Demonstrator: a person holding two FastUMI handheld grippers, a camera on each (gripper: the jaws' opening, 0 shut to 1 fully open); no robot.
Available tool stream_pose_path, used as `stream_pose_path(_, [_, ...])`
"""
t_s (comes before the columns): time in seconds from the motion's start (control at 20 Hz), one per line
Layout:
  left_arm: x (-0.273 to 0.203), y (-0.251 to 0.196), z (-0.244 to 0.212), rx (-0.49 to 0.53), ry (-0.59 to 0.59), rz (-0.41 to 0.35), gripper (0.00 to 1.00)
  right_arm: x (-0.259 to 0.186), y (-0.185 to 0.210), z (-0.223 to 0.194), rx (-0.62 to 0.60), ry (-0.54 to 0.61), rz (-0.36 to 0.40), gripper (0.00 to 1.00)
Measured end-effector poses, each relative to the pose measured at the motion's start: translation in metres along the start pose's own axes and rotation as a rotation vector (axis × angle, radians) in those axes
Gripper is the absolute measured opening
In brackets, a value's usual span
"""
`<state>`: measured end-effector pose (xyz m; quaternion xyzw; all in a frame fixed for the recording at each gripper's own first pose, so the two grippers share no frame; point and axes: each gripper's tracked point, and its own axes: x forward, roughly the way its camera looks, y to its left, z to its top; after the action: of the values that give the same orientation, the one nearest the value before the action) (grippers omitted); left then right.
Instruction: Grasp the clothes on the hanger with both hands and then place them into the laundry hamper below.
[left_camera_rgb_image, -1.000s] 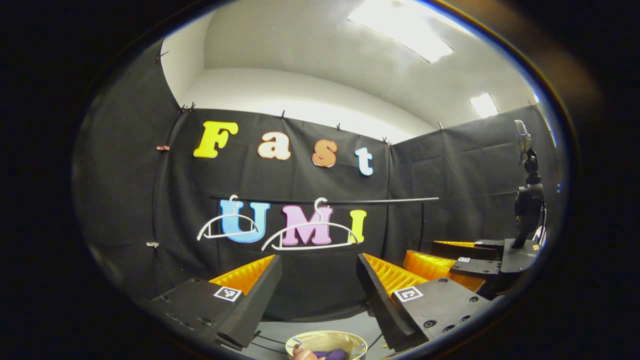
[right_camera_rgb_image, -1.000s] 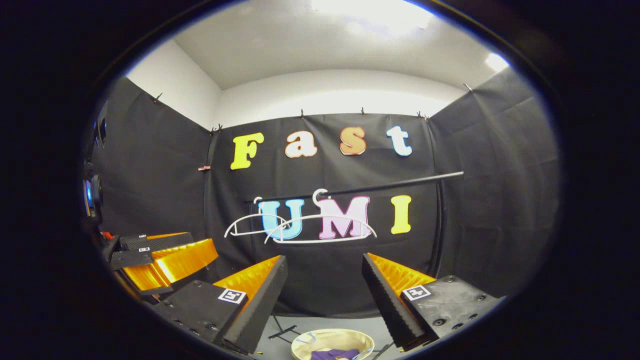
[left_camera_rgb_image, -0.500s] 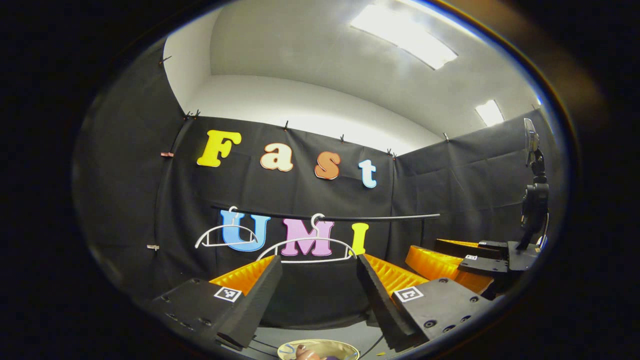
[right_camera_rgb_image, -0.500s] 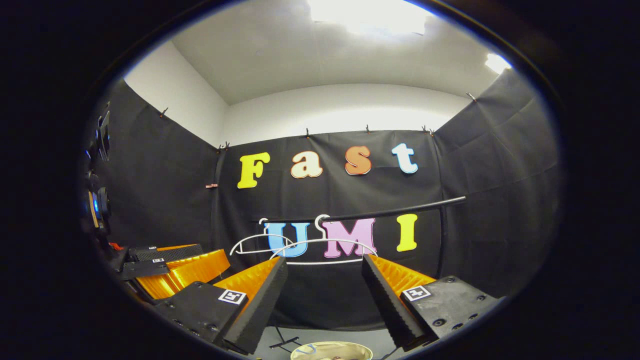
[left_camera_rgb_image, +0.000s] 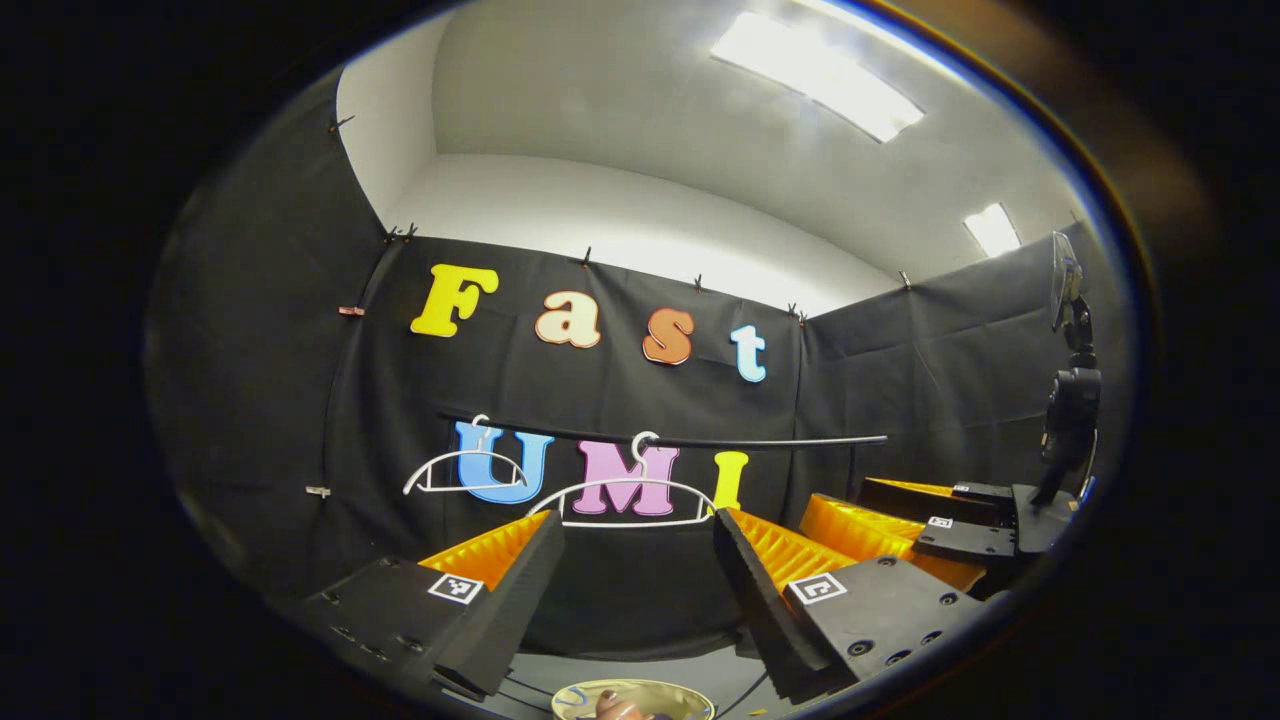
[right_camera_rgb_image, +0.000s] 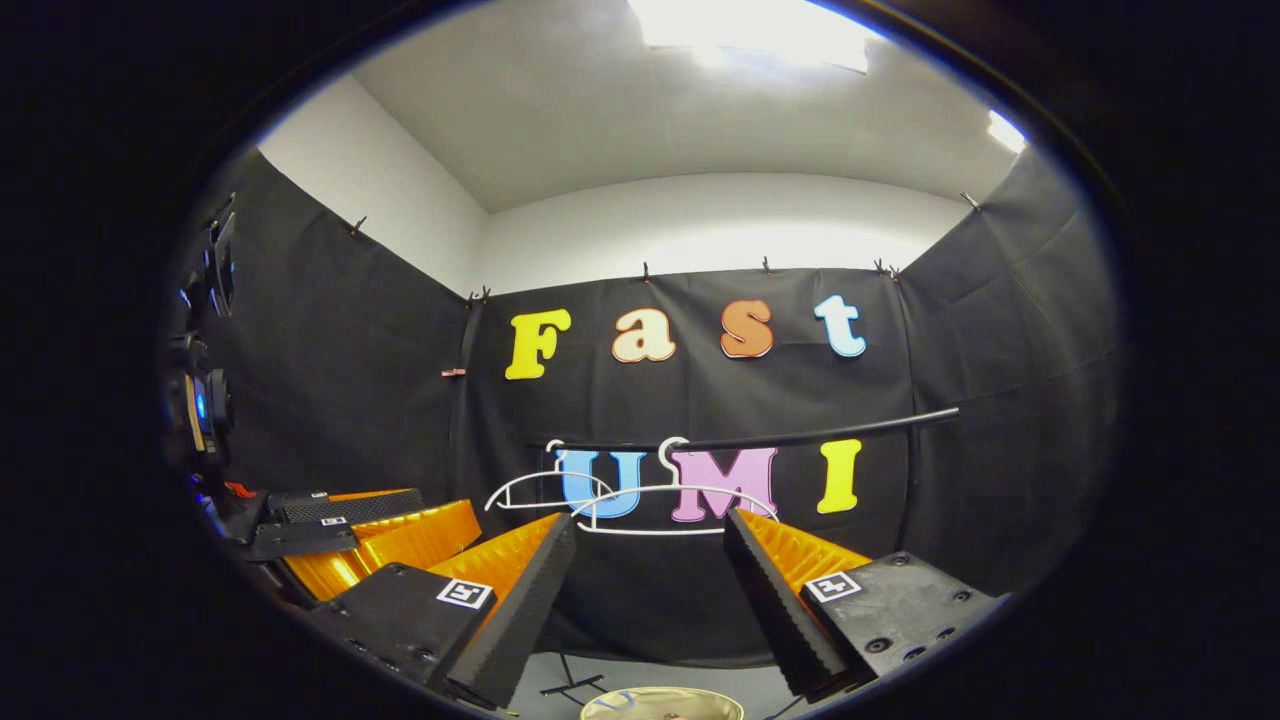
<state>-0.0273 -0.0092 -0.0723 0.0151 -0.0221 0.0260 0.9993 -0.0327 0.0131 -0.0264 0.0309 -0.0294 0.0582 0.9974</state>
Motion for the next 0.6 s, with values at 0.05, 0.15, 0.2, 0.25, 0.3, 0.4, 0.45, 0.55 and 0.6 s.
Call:
stream_pose_path(0.05, [0.000, 0.000, 0.001, 0.001, 0.000, 0.001, 0.95, -0.001, -0.001, 0.001, 0.002, -0.004, -0.001, 0.97])
stream_pose_path(0.15, [-0.001, -0.002, 0.002, -0.001, 0.001, -0.001, 0.95, -0.004, -0.003, 0.005, 0.006, -0.013, -0.006, 0.97])
stream_pose_path(0.2, [-0.001, -0.004, 0.002, -0.005, 0.005, -0.005, 0.95, -0.005, -0.005, 0.006, 0.006, -0.016, -0.012, 0.97])
stream_pose_path(0.25, [-0.001, -0.005, 0.001, -0.009, 0.008, -0.007, 0.95, -0.005, -0.007, 0.008, 0.004, -0.020, -0.017, 0.98])
stream_pose_path(0.3, [-0.001, -0.006, 0.002, -0.009, 0.011, -0.006, 0.95, -0.006, -0.007, 0.008, 0.005, -0.021, -0.018, 0.98])
stream_pose_path(0.4, [-0.002, -0.006, 0.003, -0.003, 0.010, 0.000, 0.95, -0.007, -0.008, 0.007, 0.008, -0.018, -0.020, 0.97])
stream_pose_path(0.45, [-0.003, -0.007, 0.003, 0.000, 0.008, 0.003, 0.95, -0.007, -0.010, 0.008, 0.006, -0.016, -0.022, 0.97])
stream_pose_path(0.55, [-0.002, -0.009, 0.004, 0.002, 0.004, 0.005, 0.95, -0.008, -0.013, 0.008, 0.008, -0.012, -0.024, 0.97])
stream_pose_path(0.6, [-0.002, -0.009, 0.005, 0.001, 0.004, 0.005, 0.95, -0.008, -0.014, 0.007, 0.012, -0.010, -0.024, 0.97])
